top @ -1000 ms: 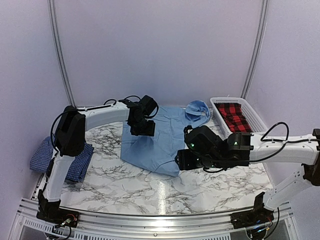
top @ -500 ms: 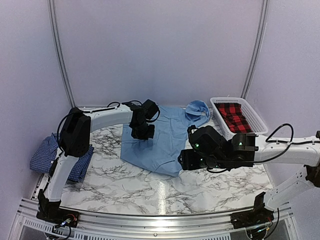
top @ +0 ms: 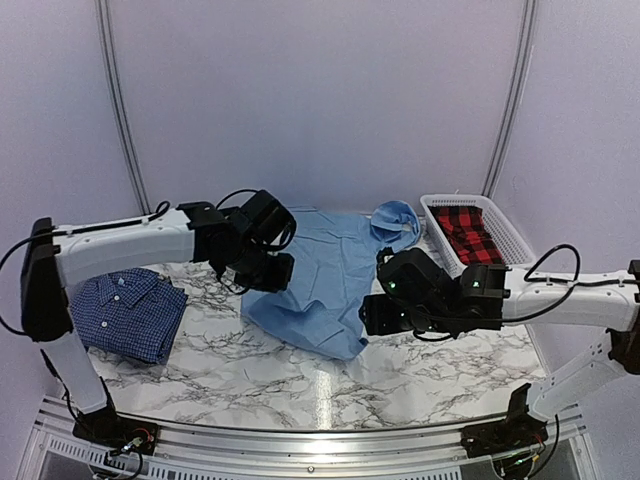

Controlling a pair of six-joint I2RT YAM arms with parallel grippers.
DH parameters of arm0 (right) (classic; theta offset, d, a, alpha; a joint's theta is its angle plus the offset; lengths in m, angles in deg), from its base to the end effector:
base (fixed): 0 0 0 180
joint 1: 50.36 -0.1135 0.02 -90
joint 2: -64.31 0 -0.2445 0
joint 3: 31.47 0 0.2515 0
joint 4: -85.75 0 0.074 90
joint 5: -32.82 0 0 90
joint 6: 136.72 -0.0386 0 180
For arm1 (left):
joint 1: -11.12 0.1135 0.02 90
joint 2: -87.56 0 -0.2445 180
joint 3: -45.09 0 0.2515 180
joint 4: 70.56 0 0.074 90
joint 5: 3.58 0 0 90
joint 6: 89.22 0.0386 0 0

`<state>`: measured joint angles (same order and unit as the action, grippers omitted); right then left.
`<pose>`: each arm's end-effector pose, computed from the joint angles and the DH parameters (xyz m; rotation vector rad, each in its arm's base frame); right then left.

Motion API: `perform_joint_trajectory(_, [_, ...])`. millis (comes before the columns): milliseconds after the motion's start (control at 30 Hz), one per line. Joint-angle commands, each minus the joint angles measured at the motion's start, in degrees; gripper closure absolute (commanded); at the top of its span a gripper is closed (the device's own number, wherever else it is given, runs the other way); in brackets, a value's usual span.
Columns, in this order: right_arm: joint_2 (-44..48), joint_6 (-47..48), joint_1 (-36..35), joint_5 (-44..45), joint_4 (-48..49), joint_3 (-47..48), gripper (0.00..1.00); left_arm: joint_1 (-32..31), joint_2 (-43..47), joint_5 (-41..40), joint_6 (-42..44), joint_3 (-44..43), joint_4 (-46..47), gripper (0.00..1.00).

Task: Fold and stack the long sleeve shirts
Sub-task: Adjust the crumpled shirt at the center of the board.

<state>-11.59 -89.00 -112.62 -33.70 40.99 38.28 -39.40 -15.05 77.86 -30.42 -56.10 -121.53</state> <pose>0.1437 0.2402 0.2388 -0.2407 2.3819 0.3667 0.2545 -0.2999 0.2570 0.3594 2.4942 -0.4186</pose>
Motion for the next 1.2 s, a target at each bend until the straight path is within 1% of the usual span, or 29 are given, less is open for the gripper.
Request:
perform_joint_trajectory(0, [-2.49, 2.75, 1.62, 0.28, 2.59, 0.33, 0.34, -3.69, 9.16, 2.14, -5.83, 16.59, 6.79, 1.0])
perform_joint_trajectory(67, [-4.27, 3.87, 1.86, 0.07, 2.9, 1.41, 0.34, -5.1, 13.8, 2.93, -8.27, 25.15, 10.26, 1.0])
perform_joint_trajectory(133, [-6.3, 5.02, 1.88, 0.12, 2.86, 3.02, 0.34, -6.07, 16.44, 4.06, -9.91, 32.07, 13.62, 1.0])
perform_joint_trajectory(200, [-8.47, 6.06, 1.88, 0.15, 2.67, 4.86, 0.34, -6.25, 17.89, 4.15, -11.09, 36.34, 14.72, 0.96])
perform_joint_trajectory(267, [-10.52, 7.05, 1.92, 0.32, 2.41, 6.63, 0.34, -6.34, 19.71, 3.88, -11.18, 38.38, 15.15, 0.89])
perform_joint_trajectory(300, [-11.63, 7.56, 1.96, 0.4, 2.28, 7.57, 0.34, -6.34, 20.67, 3.48, -11.13, 38.87, 15.19, 0.87])
perform_joint_trajectory(533, [-19.29, 9.84, 2.32, 1.51, 0.49, 15.28, 0.34, -6.34, 26.56, 2.4, -11.89, 40.1, 13.69, 0.87])
perform_joint_trajectory(667, [-25.43, 12.58, 3.1, 2.14, -0.81, 21.86, 0.34, -6.34, 28.86, 1.12, -11.72, 37.87, 11.46, 0.87])
perform_joint_trajectory(733, [-29.86, 14.45, 3.72, 2.96, -2.18, 27.13, 0.34, -6.34, 29.13, 0.13, -11.54, 36.15, 9.82, 0.88])
perform_joint_trajectory(833, [-35.19, 17.24, 4.56, 3.15, -3.63, 32.94, 0.34, -6.34, 29.95, -0.38, -12.9, 35.79, 7.51, 0.94])
perform_joint_trajectory(900, [-38.04, 18.76, 5.13, 2.71, -4.01, 35.33, 0.34, -6.36, 31.41, -0.07, -14.62, 37.67, 6.72, 0.97])
perform_joint_trajectory(967, [-39.95, 19.96, 5.49, 1.99, -4.23, 36.58, 0.35, -6.34, 33.03, -0.1, -15.85, 40.1, 6.66, 0.96])
perform_joint_trajectory(1033, [-41.2, 20.54, 5.5, 1.45, -4.34, 37.06, 0.35, -6.34, 33.68, -0.32, -16.49, 40.38, 6.71, 0.89])
perform_joint_trajectory(1133, [-41.78, 20.45, 5.53, 0.05, -4.39, 36.76, 0.35, -6.46, 31.27, 0.38, -17.51, 39.05, 7.04, 0.69])
perform_joint_trajectory(1167, [-41.74, 20.36, 5.5, -0.56, -4.11, 36.33, 0.35, -6.63, 30.04, 0.34, -18.06, 38.78, 7.57, 0.61])
